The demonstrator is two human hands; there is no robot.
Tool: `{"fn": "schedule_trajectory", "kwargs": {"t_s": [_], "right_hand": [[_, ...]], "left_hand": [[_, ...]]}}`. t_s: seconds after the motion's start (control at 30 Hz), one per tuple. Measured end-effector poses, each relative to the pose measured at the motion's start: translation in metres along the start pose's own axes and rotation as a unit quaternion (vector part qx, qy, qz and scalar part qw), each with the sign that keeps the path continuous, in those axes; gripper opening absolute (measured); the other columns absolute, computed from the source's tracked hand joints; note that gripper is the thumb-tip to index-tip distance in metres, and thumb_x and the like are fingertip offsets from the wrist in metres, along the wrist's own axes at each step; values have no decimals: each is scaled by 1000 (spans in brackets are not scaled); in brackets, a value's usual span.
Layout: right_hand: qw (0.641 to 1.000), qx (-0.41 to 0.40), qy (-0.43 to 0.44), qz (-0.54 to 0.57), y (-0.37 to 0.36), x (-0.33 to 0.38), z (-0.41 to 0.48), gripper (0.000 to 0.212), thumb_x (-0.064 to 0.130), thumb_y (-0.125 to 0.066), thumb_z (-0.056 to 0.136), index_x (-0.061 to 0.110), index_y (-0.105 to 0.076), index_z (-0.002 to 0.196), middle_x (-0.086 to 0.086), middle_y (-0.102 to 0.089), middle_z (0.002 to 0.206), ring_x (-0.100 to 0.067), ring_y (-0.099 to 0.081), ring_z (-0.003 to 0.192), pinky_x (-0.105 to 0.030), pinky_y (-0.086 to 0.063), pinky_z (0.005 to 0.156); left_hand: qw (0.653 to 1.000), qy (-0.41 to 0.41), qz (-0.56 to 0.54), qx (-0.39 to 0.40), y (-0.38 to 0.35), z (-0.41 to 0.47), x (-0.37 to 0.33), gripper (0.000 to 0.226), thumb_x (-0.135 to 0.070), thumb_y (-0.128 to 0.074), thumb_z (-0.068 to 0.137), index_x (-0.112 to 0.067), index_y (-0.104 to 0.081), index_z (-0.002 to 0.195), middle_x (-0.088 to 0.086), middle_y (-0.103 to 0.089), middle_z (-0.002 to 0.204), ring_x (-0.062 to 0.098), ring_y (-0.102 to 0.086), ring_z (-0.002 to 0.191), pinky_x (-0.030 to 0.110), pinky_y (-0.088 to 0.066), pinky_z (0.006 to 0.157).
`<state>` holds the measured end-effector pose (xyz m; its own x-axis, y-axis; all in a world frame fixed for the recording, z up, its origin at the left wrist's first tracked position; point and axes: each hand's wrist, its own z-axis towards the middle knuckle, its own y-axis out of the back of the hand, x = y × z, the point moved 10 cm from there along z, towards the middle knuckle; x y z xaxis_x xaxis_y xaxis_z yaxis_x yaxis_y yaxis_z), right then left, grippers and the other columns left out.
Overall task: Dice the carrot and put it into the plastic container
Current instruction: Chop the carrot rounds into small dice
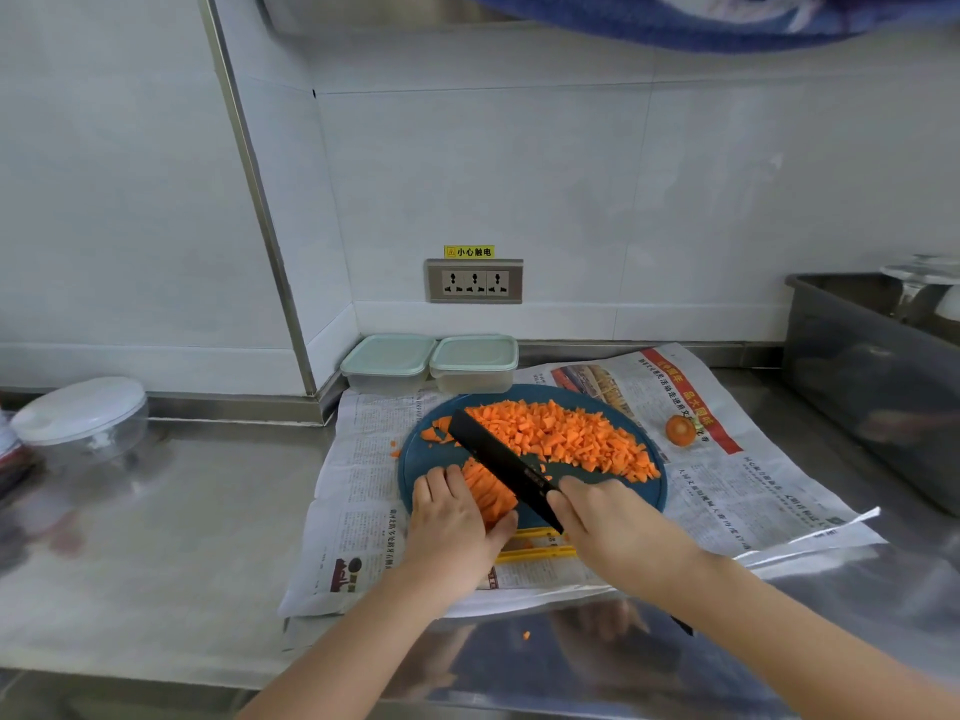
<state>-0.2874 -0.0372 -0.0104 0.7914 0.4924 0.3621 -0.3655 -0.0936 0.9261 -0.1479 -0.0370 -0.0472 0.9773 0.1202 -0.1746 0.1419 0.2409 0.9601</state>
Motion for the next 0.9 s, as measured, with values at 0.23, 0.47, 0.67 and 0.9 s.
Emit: {"fn": "schedule_trajectory", "kwargs": {"t_s": [0.23,0.47,0.67,0.9], "right_hand": [[998,6,-6,-66,-13,0,-4,27,37,-25,104,19,-35,85,5,-40,63,-12,-36,49,-25,-24,44],[999,41,-26,1,-9,-3,11,35,31,-32,103,14,-48,77,-7,-57,76,-18,-48,59,-28,-37,54],[990,96,-1,-105,-35,18,27,26,15,-35,101,11,-56,87,0,-42,72,-21,-50,67,-25,-34,50],[992,116,8,-51,-40,29,61,26,12,-37,100,1,-58,112,6,-29,67,-30,-54,90,-33,-38,66]], "left_hand": [[999,-31,14,26,0,2,-6,65,-53,-33,95,-6,-22,138,9,-30,133,22,-29,121,29,-26,105],[999,-44,2,27,-1,4,-9,57,-50,-34,96,-9,-26,134,7,-32,130,22,-29,118,29,-26,105],[997,-47,-52,13,-5,7,-5,56,-52,-32,93,-10,-30,130,6,-32,128,22,-29,117,29,-25,103],[998,-44,-39,5,-4,6,-6,65,-60,-26,86,-7,-50,116,8,-48,111,25,-44,102,36,-40,92]]}}
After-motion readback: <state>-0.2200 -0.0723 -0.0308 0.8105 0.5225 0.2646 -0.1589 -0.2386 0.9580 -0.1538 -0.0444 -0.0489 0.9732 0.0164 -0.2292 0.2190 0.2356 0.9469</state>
